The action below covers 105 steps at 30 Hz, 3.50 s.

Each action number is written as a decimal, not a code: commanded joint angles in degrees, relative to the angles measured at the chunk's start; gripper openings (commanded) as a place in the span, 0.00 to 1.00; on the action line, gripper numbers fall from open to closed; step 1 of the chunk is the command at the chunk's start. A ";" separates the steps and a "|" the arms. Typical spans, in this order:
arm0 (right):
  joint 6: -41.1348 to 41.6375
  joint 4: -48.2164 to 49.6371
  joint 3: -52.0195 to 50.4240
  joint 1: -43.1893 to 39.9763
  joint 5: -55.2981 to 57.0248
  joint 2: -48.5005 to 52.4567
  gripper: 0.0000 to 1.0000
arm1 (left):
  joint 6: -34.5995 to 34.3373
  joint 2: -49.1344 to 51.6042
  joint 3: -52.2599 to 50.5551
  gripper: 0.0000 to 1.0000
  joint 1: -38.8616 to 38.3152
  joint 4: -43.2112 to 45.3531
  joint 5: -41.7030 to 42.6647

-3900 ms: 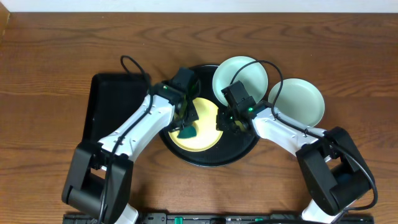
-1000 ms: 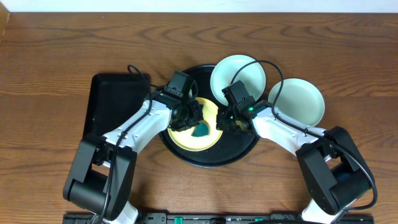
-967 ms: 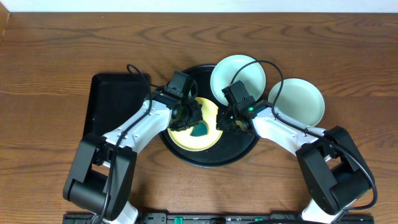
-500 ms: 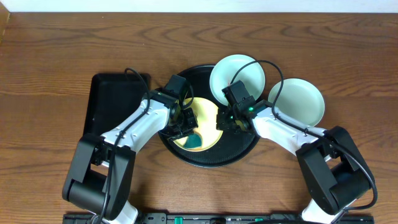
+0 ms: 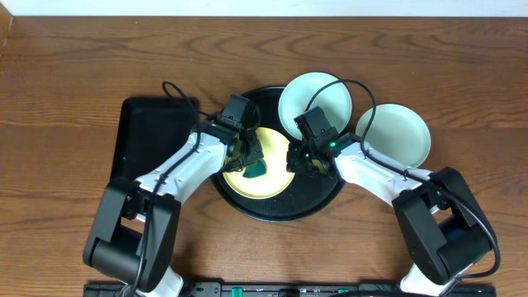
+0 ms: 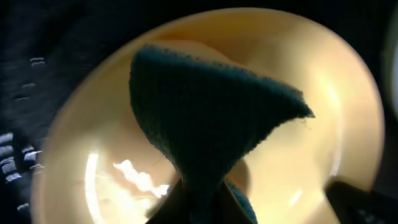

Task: Clean dirty plates on tray and stack at the side
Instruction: 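Move the sponge left aside and lift the yellow plate with the right gripper, then carry the yellow plate right over the round tray toward the pale green plate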

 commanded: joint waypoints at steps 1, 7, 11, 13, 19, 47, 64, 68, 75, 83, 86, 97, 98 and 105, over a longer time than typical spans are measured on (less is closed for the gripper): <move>-1.09 0.13 -0.13 -0.57 -0.68 0.85 0.01 | 0.33 -0.17 3.82 0.07 3.10 -5.14 -4.61; -3.17 0.61 -0.04 -0.59 -1.99 0.85 0.01 | 6.80 -3.10 17.33 0.07 9.20 -22.43 -4.48; -6.21 0.52 1.03 -0.72 -3.13 0.85 0.01 | 10.86 -5.73 24.37 0.07 13.42 -29.31 -4.48; -7.61 0.33 1.92 -0.52 -3.10 0.79 0.01 | 12.31 -7.30 26.75 0.08 16.35 -31.43 -4.48; -11.08 -1.42 5.79 -0.46 -2.80 0.00 0.01 | 15.13 -11.32 29.05 0.07 28.09 -33.48 -4.55; -24.92 13.97 25.14 13.75 25.29 2.05 0.01 | 16.57 -10.16 28.81 0.08 51.01 -34.32 -4.76; -59.43 49.90 25.14 21.73 26.40 16.20 0.01 | 16.57 -10.16 28.81 0.07 51.01 -34.32 -4.74; -59.54 55.47 25.14 21.27 29.22 16.20 0.01 | 16.57 -10.16 28.81 0.07 51.01 -34.32 -4.74; -64.61 62.36 25.14 20.76 30.32 16.20 0.01 | 16.57 -10.16 28.81 0.07 51.01 -34.32 -4.74; -65.16 64.89 25.14 20.76 34.88 16.17 0.01 | 16.55 -10.16 28.76 0.07 51.01 -34.34 -4.74; -58.99 64.59 25.11 20.50 39.17 16.17 0.01 | 16.55 -10.16 28.74 0.07 51.01 -34.34 -4.74; -39.63 58.71 25.11 17.94 52.65 13.77 0.01 | 16.55 -10.16 28.00 0.08 50.99 -34.32 -4.72; -39.36 58.36 25.11 17.25 56.24 13.16 0.01 | 16.55 -10.16 27.91 0.07 50.99 -34.32 -4.72; -34.56 47.98 25.11 13.27 64.37 8.85 0.01 | 16.52 -10.16 27.78 0.08 50.99 -34.32 -4.72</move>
